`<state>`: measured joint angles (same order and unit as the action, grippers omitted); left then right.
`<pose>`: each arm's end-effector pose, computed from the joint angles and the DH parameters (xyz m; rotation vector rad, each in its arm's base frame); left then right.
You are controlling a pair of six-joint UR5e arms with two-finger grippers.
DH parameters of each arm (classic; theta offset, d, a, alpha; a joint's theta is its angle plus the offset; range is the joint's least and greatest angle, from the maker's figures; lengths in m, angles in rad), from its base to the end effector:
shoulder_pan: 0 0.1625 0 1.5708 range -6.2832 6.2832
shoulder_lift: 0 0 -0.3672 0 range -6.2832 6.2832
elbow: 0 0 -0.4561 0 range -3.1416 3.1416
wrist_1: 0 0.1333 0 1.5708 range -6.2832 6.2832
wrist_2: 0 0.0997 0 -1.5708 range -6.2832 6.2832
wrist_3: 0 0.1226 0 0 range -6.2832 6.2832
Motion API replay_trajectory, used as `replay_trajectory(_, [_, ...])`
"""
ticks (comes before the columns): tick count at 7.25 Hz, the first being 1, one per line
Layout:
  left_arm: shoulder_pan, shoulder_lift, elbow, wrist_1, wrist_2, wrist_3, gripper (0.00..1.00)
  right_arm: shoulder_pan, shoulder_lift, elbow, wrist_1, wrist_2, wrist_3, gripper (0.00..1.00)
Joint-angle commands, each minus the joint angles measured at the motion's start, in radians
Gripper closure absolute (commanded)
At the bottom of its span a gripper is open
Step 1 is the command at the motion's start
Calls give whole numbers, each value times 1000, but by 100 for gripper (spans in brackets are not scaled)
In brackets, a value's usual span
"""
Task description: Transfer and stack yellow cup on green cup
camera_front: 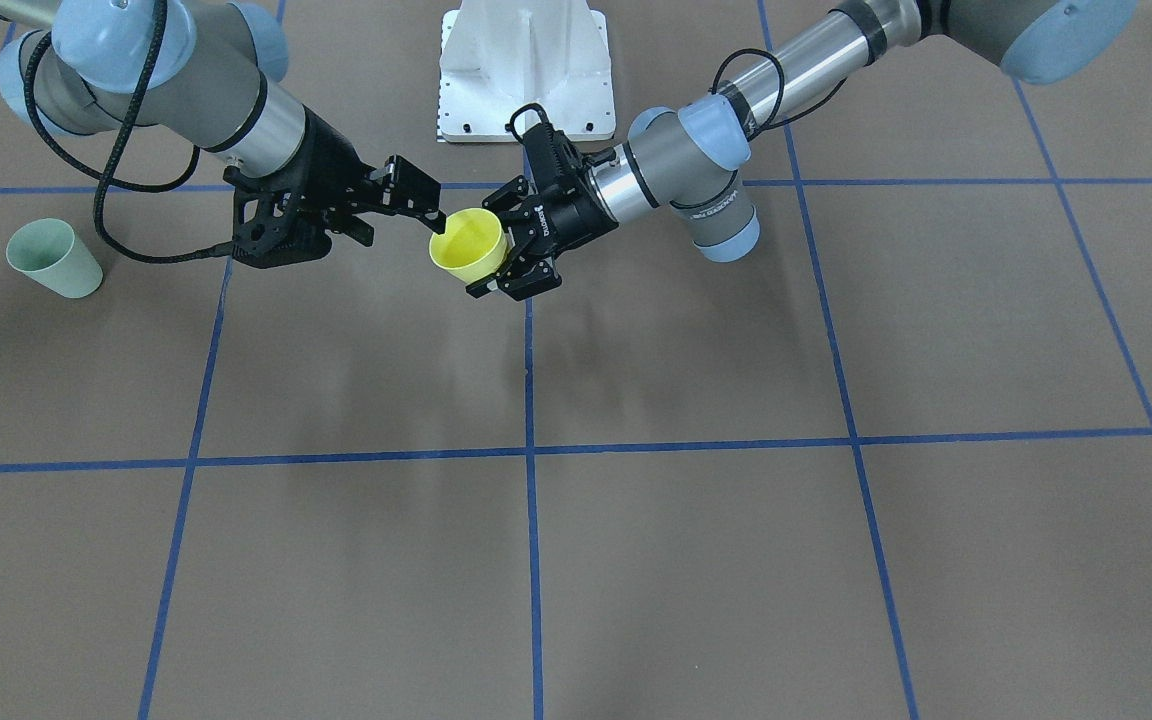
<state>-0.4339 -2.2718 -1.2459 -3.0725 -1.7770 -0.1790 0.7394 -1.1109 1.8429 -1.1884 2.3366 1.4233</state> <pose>0.6308 -0.4115 0.1443 1.4567 1.3129 0.8392 -0.4296 -0.4572 0.1362 -0.1623 -1.2374 0.0868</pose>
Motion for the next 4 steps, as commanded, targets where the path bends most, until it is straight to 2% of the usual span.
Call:
replay_trajectory(1, [7,3,-10,0,-1,-40,100,-3,-3,2,0,-6,0,0])
replay_trajectory(4, [7,0,-43,0,1,-46,100,-15,-10,6,0,-7,0,0])
